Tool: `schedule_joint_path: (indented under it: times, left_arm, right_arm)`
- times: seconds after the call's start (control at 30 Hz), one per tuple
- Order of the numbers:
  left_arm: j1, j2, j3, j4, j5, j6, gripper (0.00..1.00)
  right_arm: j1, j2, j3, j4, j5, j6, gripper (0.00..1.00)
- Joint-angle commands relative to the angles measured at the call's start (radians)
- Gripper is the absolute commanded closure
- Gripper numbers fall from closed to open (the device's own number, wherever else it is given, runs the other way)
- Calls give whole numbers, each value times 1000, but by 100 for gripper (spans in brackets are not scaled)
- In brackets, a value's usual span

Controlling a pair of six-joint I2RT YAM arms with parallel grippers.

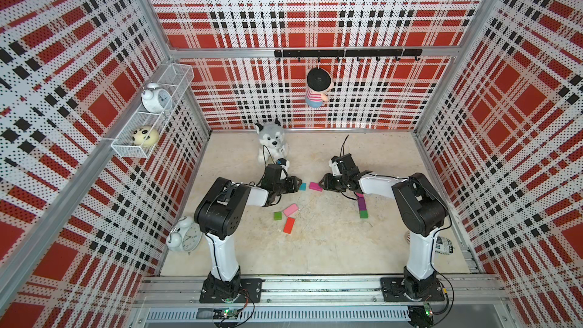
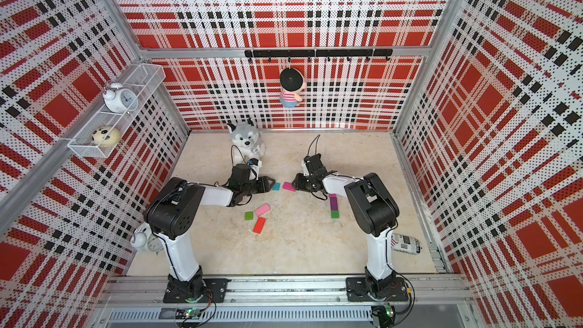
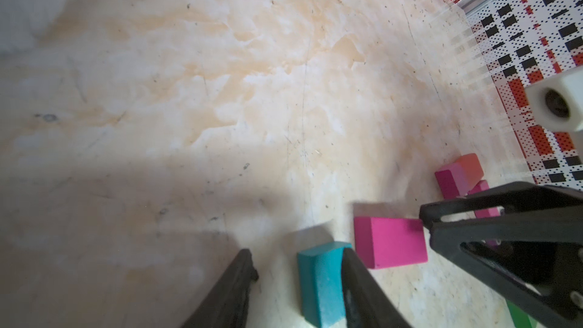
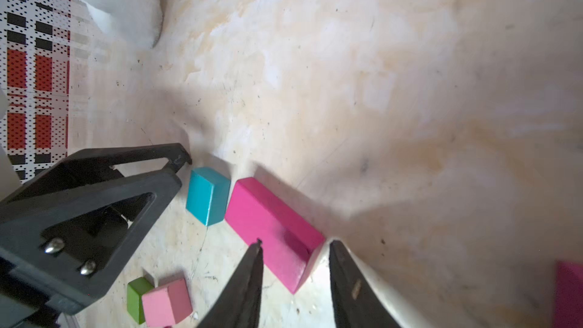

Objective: Assemble the number 7 with building blocks
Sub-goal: Assemble the building block at the center of the board.

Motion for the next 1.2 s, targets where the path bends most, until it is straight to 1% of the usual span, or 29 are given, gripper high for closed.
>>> schedule_joint_path:
  times: [0.0, 0.17, 0.6, 1.17]
  left_arm:
    - [-11, 8, -37, -81, 0, -13, 52]
    - [-12, 4, -50, -70, 10, -20, 54]
    - [-35, 6, -72, -41, 22, -39, 57]
    - [-60, 12, -64, -18, 31, -60, 57]
  right_arm:
    - [12, 21, 19, -29, 3, -11, 61]
    - [15, 38, 38, -42, -6, -13, 62]
    - [22, 65, 68, -44, -10, -14, 62]
    - [27, 92, 96, -45, -14, -21, 62]
